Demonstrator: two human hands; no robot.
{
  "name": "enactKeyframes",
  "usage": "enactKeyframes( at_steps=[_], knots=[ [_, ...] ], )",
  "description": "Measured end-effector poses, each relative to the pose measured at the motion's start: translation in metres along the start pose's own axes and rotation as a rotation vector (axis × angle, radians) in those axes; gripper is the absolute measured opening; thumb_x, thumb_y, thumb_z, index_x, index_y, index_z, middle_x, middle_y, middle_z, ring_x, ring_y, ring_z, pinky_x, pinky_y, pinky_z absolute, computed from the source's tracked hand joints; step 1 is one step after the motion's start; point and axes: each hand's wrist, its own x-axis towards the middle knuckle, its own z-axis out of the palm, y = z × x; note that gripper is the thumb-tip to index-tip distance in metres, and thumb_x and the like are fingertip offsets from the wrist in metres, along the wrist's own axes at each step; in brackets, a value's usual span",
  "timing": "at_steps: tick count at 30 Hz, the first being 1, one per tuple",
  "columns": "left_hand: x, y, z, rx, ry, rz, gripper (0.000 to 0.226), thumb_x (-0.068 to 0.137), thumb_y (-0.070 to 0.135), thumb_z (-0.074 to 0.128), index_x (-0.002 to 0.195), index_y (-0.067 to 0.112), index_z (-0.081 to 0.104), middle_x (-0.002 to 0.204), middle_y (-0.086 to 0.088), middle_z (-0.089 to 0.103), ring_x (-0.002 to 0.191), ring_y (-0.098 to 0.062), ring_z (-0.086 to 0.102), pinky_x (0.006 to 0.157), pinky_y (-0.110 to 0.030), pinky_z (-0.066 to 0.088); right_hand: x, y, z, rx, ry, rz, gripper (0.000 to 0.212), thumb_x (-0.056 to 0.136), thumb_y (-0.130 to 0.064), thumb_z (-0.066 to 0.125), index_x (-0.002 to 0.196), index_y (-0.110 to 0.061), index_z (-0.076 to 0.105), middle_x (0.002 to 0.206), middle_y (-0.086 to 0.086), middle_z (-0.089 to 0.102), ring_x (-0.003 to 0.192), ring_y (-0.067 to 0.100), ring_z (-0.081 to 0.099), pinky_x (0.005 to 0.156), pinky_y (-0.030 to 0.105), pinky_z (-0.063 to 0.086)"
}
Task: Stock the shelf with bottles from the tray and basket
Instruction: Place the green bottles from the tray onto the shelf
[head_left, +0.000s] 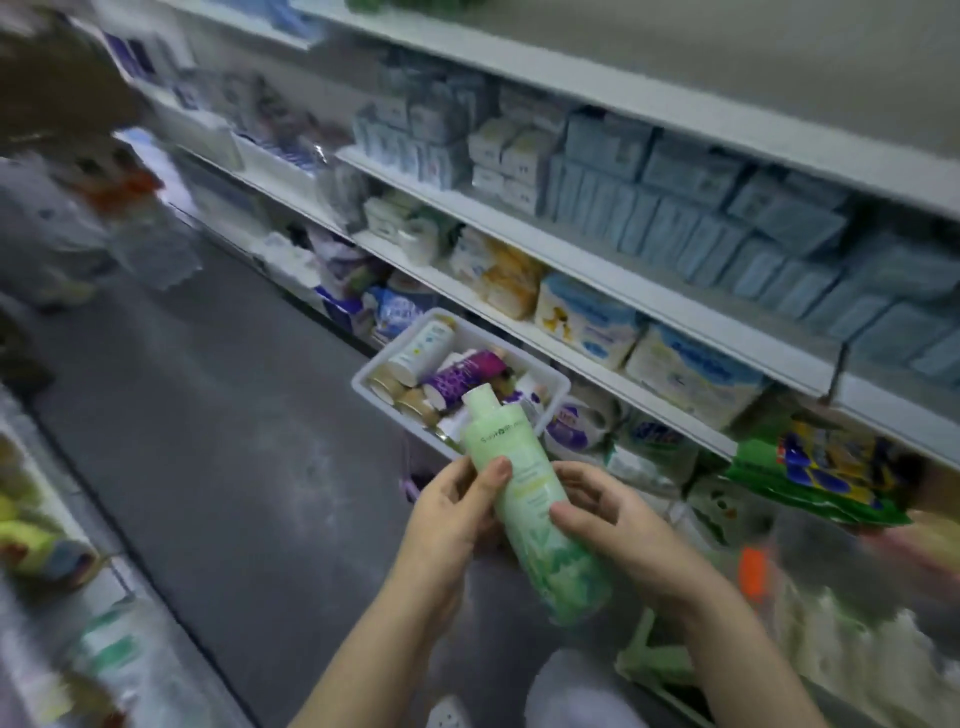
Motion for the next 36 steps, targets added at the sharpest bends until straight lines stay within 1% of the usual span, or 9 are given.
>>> enactKeyframes(
  at_steps=[2, 6, 11, 15, 19, 21, 25, 29, 36],
  knots=[
    [0.007, 0.023, -0.014, -0.026, 0.042, 0.069, 0.039, 0.079, 0.026, 0.064, 0.112, 0.006, 0.066, 0.101, -0.014, 0.074, 0.089, -0.026, 0.072, 0.071, -0.031, 0.059, 0.019, -0.025, 0.015, -0.041, -0.055, -0.029, 0.051, 0.077, -0.028, 0.081, 0.121, -0.016, 0.06, 0.112, 0.001, 0.072, 0.105, 0.016, 0.068, 0.08, 0.026, 0.054],
    [0.037, 0.061, -0.035, -0.009, 0.073, 0.177, 0.041, 0.08, 0.029, 0.065, 0.116, 0.012, 0.065, 0.108, -0.01, 0.073, 0.103, -0.029, 0.069, 0.086, -0.04, 0.057, 0.06, -0.063, 0.038, -0.031, -0.082, -0.101, 0.048, 0.073, -0.019, 0.076, 0.119, -0.014, 0.062, 0.106, 0.005, 0.074, 0.099, 0.02, 0.07, 0.078, 0.028, 0.056],
    [0.098, 0.116, -0.054, 0.086, 0.022, 0.268, 0.034, 0.095, 0.022, 0.059, 0.13, 0.017, 0.058, 0.119, -0.004, 0.07, 0.11, -0.026, 0.066, 0.091, -0.04, 0.053, 0.128, -0.097, 0.051, 0.082, -0.014, -0.214, 0.071, 0.064, -0.037, 0.088, 0.126, -0.014, 0.061, 0.117, 0.009, 0.07, 0.107, 0.025, 0.068, 0.086, 0.039, 0.056],
    [0.146, 0.161, -0.075, 0.148, 0.1, 0.342, 0.046, 0.082, 0.038, 0.062, 0.127, 0.029, 0.057, 0.122, 0.013, 0.066, 0.114, -0.01, 0.062, 0.093, -0.03, 0.053, 0.184, -0.141, 0.052, 0.159, 0.042, -0.308, 0.039, 0.072, -0.016, 0.072, 0.111, -0.02, 0.064, 0.103, 0.0, 0.075, 0.094, 0.017, 0.072, 0.071, 0.026, 0.058],
    [0.182, 0.199, -0.099, 0.161, 0.147, 0.4, 0.056, 0.074, 0.046, 0.062, 0.127, 0.029, 0.059, 0.122, 0.014, 0.066, 0.114, -0.008, 0.062, 0.089, -0.028, 0.052, 0.237, -0.186, 0.053, 0.184, 0.1, -0.358, 0.058, 0.067, -0.018, 0.076, 0.121, -0.016, 0.058, 0.112, 0.003, 0.071, 0.099, 0.017, 0.071, 0.077, 0.031, 0.059],
    [0.198, 0.214, -0.11, 0.127, 0.175, 0.421, 0.053, 0.075, 0.043, 0.062, 0.126, 0.027, 0.06, 0.121, 0.013, 0.067, 0.114, -0.01, 0.062, 0.091, -0.032, 0.053, 0.257, -0.207, 0.056, 0.176, 0.104, -0.386, 0.055, 0.067, -0.019, 0.075, 0.12, -0.018, 0.059, 0.113, 0.002, 0.07, 0.1, 0.015, 0.07, 0.078, 0.03, 0.059],
    [0.23, 0.243, -0.128, 0.098, 0.132, 0.437, 0.039, 0.083, 0.038, 0.071, 0.12, 0.028, 0.064, 0.118, 0.01, 0.069, 0.112, -0.013, 0.064, 0.097, -0.043, 0.052, 0.291, -0.245, 0.068, 0.187, 0.099, -0.446, 0.047, 0.071, -0.019, 0.072, 0.117, -0.019, 0.061, 0.111, 0.001, 0.071, 0.101, 0.018, 0.07, 0.078, 0.03, 0.059],
    [0.268, 0.273, -0.154, 0.106, 0.08, 0.463, 0.036, 0.085, 0.039, 0.067, 0.12, 0.028, 0.063, 0.118, 0.012, 0.069, 0.11, -0.013, 0.065, 0.095, -0.039, 0.052, 0.331, -0.272, 0.093, 0.198, 0.125, -0.506, 0.048, 0.073, -0.017, 0.069, 0.12, -0.013, 0.06, 0.108, 0.002, 0.072, 0.097, 0.016, 0.071, 0.071, 0.025, 0.057],
    [0.339, 0.344, -0.24, 0.132, -0.029, 0.468, 0.039, 0.086, 0.032, 0.057, 0.123, 0.026, 0.061, 0.119, 0.011, 0.068, 0.111, -0.013, 0.064, 0.096, -0.038, 0.052, 0.412, -0.315, 0.155, 0.219, 0.242, -0.58, 0.051, 0.072, -0.017, 0.069, 0.122, -0.012, 0.06, 0.107, 0.003, 0.073, 0.1, 0.019, 0.07, 0.078, 0.029, 0.059]
  ],
)
